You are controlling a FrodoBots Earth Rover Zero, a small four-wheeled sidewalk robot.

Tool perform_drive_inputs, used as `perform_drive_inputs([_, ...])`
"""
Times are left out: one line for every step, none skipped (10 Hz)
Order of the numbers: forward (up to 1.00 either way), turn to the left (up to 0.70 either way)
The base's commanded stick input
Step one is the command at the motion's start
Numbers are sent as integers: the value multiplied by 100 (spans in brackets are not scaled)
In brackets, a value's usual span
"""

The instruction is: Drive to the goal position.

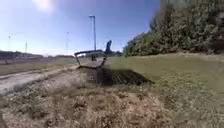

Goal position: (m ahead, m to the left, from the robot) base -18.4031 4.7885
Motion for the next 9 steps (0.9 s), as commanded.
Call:
perform_drive_inputs([64,0])
perform_drive_inputs([69,0])
perform_drive_inputs([69,6])
perform_drive_inputs([69,20])
perform_drive_inputs([69,35])
perform_drive_inputs([69,35])
perform_drive_inputs([69,35])
perform_drive_inputs([69,35])
perform_drive_inputs([69,34])
